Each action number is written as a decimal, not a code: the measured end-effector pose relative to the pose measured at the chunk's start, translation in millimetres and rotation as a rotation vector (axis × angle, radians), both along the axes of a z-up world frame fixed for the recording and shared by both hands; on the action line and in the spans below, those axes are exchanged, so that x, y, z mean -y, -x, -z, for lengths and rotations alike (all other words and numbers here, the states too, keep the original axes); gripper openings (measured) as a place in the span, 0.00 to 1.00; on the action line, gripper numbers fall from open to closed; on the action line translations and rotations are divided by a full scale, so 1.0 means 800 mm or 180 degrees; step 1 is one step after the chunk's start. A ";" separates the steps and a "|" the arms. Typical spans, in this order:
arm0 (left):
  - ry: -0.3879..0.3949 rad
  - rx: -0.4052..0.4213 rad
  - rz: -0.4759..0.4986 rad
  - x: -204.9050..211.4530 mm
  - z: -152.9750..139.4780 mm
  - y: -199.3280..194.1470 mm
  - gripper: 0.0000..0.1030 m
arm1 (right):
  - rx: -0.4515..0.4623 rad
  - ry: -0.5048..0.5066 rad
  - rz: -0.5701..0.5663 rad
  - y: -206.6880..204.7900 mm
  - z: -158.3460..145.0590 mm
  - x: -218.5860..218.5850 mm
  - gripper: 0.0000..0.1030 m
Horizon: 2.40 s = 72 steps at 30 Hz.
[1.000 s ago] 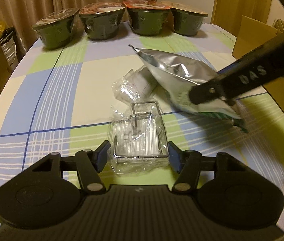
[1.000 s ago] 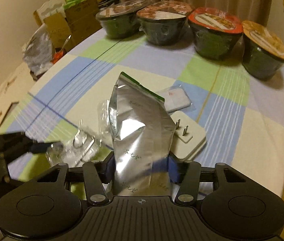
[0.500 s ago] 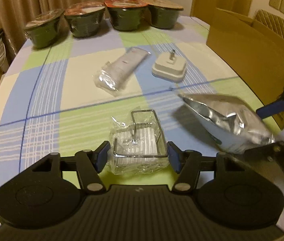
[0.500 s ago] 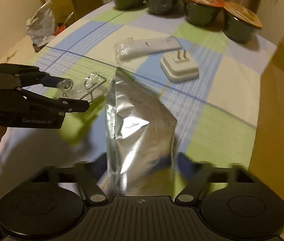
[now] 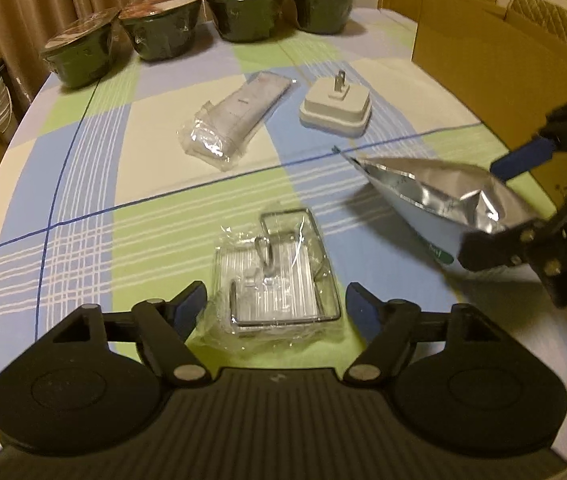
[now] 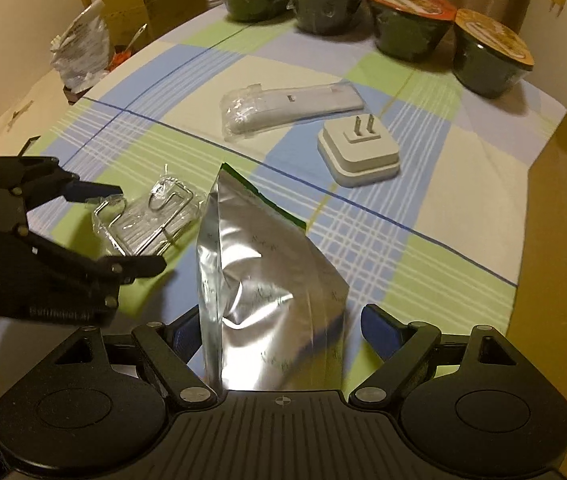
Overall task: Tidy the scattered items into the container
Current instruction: 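Lift and carry the wire rack and silver foil bag over the cardboard box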
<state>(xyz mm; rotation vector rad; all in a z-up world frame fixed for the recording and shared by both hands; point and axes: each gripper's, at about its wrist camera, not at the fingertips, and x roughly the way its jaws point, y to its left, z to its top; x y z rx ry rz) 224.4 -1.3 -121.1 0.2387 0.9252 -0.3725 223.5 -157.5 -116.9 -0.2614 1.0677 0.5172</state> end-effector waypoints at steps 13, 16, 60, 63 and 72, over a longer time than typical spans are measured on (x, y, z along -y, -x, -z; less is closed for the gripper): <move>0.0193 -0.0148 -0.0126 -0.010 -0.008 0.007 0.51 | -0.0294 -0.0163 0.0135 -0.014 0.007 0.004 0.63; 0.0375 -0.0190 -0.0167 -0.012 -0.014 0.013 0.50 | -0.0234 -0.0160 0.0186 0.001 -0.001 0.009 0.63; 0.0411 0.0310 0.0306 0.124 -0.190 0.186 0.50 | 0.0752 -0.0521 0.1163 0.192 -0.202 0.184 0.63; 0.0474 0.0306 0.0407 0.153 -0.195 0.183 0.50 | 0.0791 -0.0520 0.1320 0.196 -0.209 0.213 0.63; 0.0679 0.0311 0.0587 0.239 -0.210 0.151 0.50 | 0.0884 -0.0481 0.1631 0.185 -0.219 0.287 0.63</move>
